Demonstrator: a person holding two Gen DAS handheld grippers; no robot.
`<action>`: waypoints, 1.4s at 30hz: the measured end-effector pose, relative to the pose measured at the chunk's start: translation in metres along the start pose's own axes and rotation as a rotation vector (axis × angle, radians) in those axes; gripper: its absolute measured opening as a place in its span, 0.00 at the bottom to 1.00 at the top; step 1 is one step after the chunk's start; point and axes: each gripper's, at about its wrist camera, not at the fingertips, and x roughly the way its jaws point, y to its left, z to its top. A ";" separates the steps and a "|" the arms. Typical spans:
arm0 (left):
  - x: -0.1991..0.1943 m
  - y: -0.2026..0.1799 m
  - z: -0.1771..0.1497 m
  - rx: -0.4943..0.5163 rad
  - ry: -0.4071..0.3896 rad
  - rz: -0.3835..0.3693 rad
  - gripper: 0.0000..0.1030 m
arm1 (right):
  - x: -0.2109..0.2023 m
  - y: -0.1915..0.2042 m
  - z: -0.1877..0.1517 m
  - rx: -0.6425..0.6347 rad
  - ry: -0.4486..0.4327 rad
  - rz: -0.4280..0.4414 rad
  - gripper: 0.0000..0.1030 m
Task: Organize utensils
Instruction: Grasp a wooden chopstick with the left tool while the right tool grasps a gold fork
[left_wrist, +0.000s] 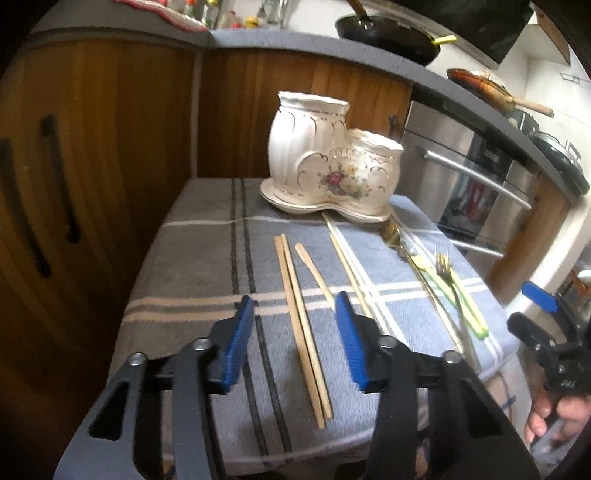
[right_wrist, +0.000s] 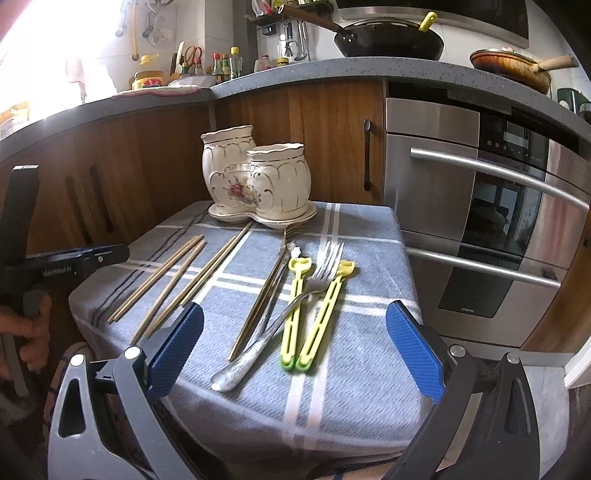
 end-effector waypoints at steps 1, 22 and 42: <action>0.004 0.002 0.004 -0.002 0.012 0.000 0.35 | 0.001 0.000 0.001 -0.004 0.001 -0.002 0.94; 0.072 0.004 0.022 0.127 0.220 0.073 0.24 | 0.008 -0.001 0.014 -0.035 0.019 -0.020 0.94; 0.077 0.027 0.035 0.114 0.281 0.083 0.18 | 0.138 0.017 0.066 -0.051 0.378 0.140 0.53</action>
